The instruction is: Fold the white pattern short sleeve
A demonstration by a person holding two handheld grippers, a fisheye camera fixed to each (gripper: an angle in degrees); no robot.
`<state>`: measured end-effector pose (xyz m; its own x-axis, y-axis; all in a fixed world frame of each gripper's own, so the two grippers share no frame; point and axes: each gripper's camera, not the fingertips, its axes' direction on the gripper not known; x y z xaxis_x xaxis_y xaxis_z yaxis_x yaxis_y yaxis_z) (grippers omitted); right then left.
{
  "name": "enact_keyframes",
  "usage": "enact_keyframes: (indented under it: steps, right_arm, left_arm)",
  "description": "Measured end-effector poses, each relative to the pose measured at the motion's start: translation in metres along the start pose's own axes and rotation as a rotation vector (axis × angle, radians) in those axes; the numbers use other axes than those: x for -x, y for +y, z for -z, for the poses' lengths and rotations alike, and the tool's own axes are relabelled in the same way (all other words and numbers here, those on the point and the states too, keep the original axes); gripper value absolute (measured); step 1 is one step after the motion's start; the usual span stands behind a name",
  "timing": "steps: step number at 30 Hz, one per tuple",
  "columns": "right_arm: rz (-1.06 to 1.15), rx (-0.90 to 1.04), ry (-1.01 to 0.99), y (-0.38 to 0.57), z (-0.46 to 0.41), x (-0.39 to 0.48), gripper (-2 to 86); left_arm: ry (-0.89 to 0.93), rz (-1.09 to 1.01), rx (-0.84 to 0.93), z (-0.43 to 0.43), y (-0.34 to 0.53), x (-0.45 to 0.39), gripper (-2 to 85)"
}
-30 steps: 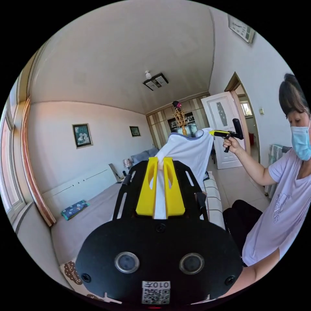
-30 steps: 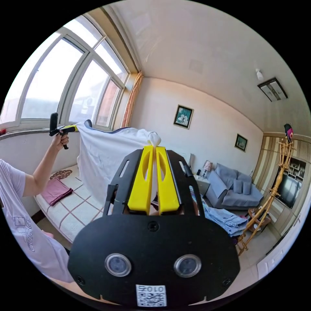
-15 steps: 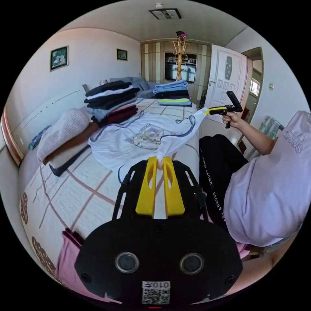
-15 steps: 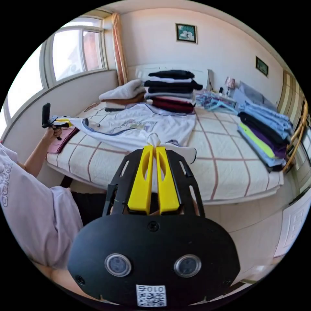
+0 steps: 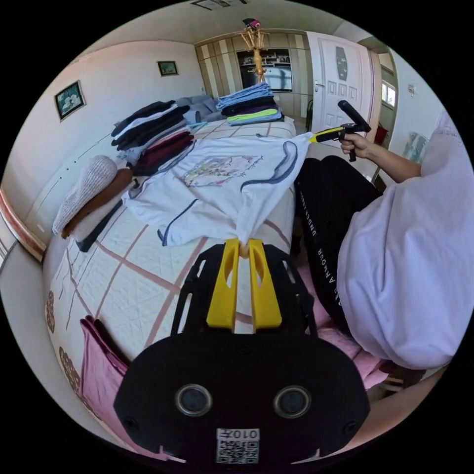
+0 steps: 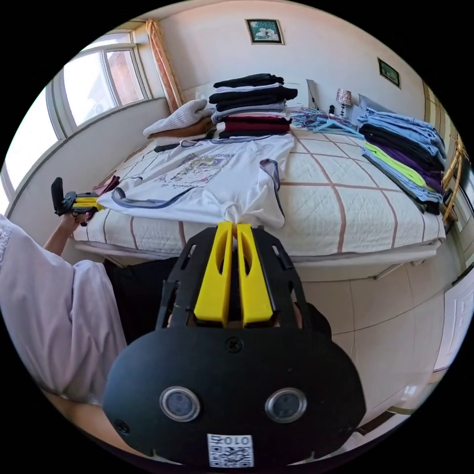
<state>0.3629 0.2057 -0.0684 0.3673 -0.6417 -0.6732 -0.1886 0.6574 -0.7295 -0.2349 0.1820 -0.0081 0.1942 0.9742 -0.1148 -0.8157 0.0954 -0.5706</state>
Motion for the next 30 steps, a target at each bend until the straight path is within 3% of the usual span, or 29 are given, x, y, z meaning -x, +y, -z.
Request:
enact_keyframes:
  steps: [4, 9, 14, 22, 25, 30]
  right_arm:
    - [0.008, 0.134, 0.023, -0.009, -0.008, 0.003, 4.1]
    - [-0.023, 0.083, 0.084, -0.003, 0.023, 0.01, 4.3]
    - [-0.097, -0.08, 0.092, -0.003, 0.068, 0.016, 4.4]
    - [-0.05, -0.171, 0.119, -0.015, 0.099, 0.045, 4.1]
    - [-0.041, -0.139, 0.111, -0.02, 0.096, 0.049, 3.7]
    - [-0.007, -0.111, 0.128, -0.035, 0.093, 0.055, 3.3]
  left_arm:
    - [0.18, 0.052, 0.169, -0.039, 0.019, 0.004, 6.7]
    - [0.169, 0.175, 0.011, -0.002, 0.033, 0.023, 9.2]
    - [-0.049, 0.507, -0.076, 0.022, 0.025, 0.074, 11.6]
    - [-0.142, 0.533, 0.092, -0.044, 0.015, 0.074, 13.5]
    - [-0.07, 0.583, 0.029, -0.032, 0.019, 0.077, 13.4]
    - [-0.129, 0.577, 0.009, -0.013, 0.019, 0.086, 11.4]
